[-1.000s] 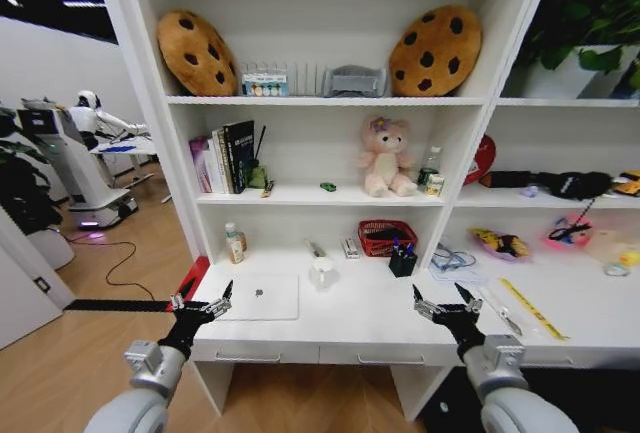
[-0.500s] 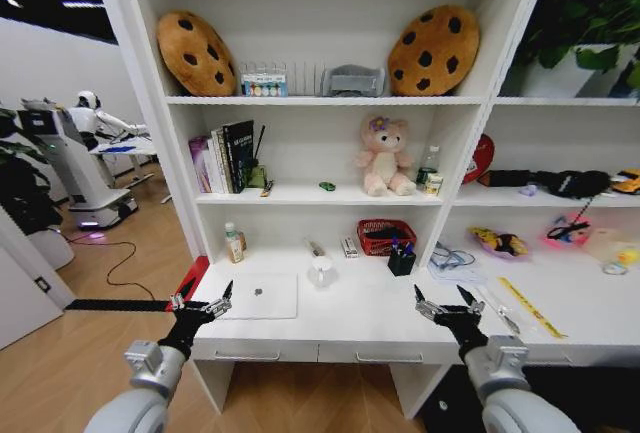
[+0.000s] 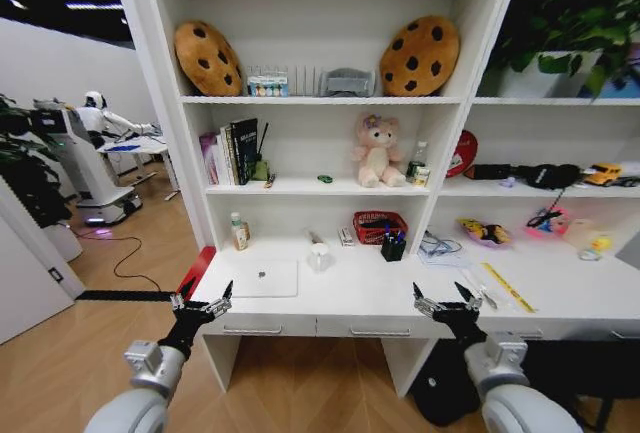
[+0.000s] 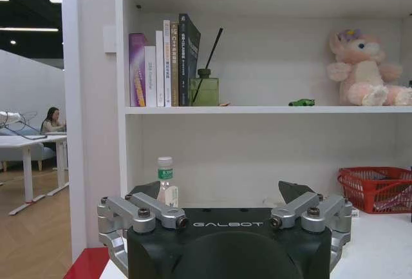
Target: Organize the objects on the table.
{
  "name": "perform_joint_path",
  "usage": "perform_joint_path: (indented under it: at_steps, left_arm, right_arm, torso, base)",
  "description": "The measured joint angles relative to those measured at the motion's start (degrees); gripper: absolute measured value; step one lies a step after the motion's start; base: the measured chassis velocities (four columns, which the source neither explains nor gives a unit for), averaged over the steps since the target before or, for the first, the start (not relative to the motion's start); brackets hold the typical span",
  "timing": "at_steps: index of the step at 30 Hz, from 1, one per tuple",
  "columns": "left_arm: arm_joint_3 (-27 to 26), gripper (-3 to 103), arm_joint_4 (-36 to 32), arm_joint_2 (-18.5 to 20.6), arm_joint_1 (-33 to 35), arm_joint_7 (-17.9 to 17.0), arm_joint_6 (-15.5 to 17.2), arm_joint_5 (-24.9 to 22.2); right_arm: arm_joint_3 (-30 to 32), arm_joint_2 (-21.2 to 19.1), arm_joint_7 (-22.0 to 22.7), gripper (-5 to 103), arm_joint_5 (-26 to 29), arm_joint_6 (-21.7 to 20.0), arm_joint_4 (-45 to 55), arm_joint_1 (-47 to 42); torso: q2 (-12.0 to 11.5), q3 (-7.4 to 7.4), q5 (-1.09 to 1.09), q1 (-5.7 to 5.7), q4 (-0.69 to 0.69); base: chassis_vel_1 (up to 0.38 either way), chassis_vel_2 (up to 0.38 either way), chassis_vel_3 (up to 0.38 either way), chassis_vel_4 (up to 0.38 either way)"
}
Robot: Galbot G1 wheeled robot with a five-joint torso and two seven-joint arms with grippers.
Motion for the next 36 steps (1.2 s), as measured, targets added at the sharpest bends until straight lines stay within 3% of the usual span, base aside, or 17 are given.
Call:
perform_joint_path:
  at_steps: [34, 36]
  left_arm:
    - [0.0, 100, 0.0, 0.0, 0.0, 0.0, 0.0, 0.0]
    - [0.0, 100, 0.0, 0.0, 0.0, 0.0, 0.0, 0.0]
  right_arm:
    - [0.0, 0.2, -1.0, 100, -0.6, 0.3, 1.6, -1.6]
    - [-0.1, 0.2, -1.1, 100, -0.5, 1.3, 1.5, -1.7]
  torso:
    - [0.0, 0.0, -0.01, 0.01, 0.01]
    - [0.0, -0.01, 0.02, -0.03, -0.05]
  base:
    - [0.205, -0.2, -0.2, 0.196]
    - [0.23, -0.242, -0.224, 0.211]
